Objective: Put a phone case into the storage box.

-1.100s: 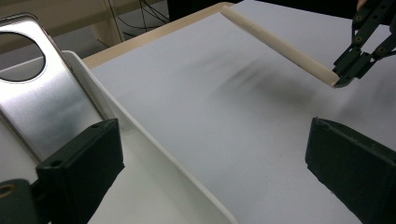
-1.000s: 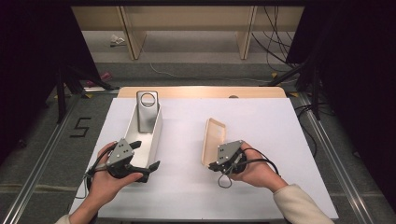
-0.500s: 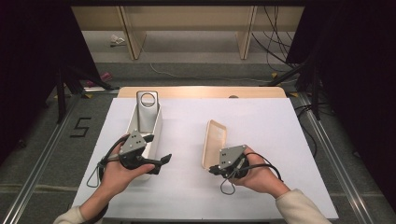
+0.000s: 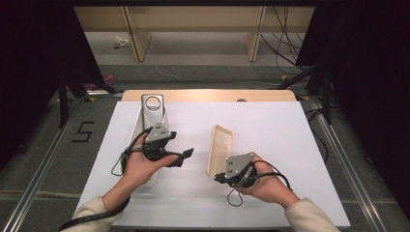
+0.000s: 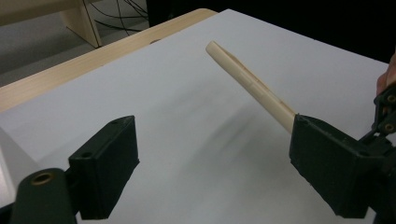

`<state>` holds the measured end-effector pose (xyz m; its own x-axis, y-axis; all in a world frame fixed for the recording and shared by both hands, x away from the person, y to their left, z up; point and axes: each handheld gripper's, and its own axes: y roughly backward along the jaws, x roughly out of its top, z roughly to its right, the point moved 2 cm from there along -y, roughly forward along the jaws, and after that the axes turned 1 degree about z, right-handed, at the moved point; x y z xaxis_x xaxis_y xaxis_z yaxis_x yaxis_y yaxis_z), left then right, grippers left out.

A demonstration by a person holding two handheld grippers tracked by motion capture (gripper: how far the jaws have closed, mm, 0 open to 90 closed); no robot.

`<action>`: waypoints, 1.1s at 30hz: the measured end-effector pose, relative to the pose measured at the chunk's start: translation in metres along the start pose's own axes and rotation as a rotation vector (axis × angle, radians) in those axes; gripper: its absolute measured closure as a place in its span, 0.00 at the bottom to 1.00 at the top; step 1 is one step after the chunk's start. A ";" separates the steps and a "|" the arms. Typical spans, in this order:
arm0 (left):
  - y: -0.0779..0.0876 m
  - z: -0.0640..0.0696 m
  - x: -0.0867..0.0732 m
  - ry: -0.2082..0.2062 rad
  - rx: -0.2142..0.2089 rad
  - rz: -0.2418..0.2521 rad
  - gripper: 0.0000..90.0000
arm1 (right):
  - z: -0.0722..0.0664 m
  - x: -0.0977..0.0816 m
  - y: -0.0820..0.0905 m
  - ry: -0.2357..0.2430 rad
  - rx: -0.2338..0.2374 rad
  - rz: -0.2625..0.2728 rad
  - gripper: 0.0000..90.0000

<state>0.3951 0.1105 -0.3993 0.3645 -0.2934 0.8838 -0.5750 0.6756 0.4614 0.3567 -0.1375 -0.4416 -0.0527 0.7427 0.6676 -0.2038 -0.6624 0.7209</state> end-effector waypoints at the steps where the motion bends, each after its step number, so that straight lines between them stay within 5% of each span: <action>1: -0.002 0.000 0.002 0.005 -0.003 -0.002 0.17 | 0.000 0.000 0.000 0.001 -0.003 0.001 0.98; 20: -0.058 0.012 0.038 0.034 -0.038 -0.110 0.26 | -0.002 0.005 -0.002 0.012 -0.003 0.009 0.98; 27: -0.081 0.011 0.045 0.112 -0.046 -0.184 0.35 | -0.002 0.007 -0.002 0.019 -0.009 0.016 0.98; 33: -0.093 0.011 0.051 0.138 -0.057 -0.220 0.42 | -0.002 0.007 -0.001 0.023 -0.011 0.018 0.98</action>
<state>0.4588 0.0254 -0.3962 0.5751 -0.3450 0.7418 -0.4298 0.6442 0.6328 0.3543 -0.1308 -0.4381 -0.0789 0.7331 0.6756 -0.2133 -0.6744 0.7069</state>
